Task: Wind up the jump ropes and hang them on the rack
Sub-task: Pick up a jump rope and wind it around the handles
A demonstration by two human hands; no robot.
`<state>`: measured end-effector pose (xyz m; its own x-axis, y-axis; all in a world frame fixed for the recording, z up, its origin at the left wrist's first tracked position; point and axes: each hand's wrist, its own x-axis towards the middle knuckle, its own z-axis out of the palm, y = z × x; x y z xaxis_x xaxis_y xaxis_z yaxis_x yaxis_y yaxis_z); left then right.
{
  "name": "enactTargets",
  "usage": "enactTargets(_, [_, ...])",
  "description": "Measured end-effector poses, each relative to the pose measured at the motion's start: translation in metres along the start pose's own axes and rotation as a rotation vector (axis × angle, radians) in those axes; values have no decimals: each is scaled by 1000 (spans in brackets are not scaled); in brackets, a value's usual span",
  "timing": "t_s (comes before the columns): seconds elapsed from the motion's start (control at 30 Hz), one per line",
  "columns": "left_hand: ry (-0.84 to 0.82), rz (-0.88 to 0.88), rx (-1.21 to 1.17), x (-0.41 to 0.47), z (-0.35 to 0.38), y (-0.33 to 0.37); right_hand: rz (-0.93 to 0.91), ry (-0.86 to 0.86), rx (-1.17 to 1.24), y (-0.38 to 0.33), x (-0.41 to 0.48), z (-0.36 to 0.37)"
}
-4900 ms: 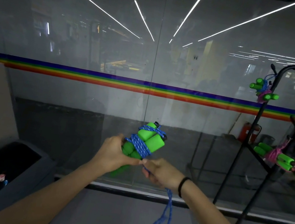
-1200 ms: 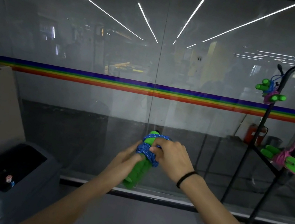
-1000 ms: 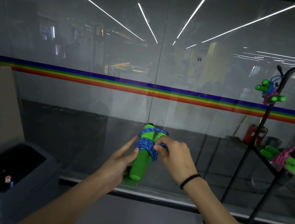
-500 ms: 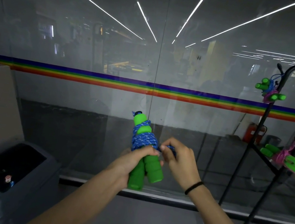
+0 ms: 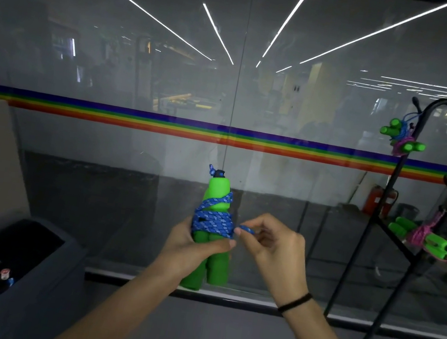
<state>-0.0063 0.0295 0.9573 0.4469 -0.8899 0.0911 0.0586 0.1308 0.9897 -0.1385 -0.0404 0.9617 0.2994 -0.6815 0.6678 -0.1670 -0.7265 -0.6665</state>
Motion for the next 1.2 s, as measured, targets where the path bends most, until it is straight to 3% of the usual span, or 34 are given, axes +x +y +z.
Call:
enactTargets(0.1, [-39,38,-10,-7,5,9,-151,23,45,-16,-4,-4])
enactTargets(0.23, [-134,49,-112,-20,8,23,-229,-67,138,-30,-5,-16])
enactTargets(0.6, [-300,13,-157,-38,9,42,-262,-170,139,-51,2,-38])
enactTargets(1.2, [-371,-178,-250,-49,14,56,-178,-162,189,-60,2,-49])
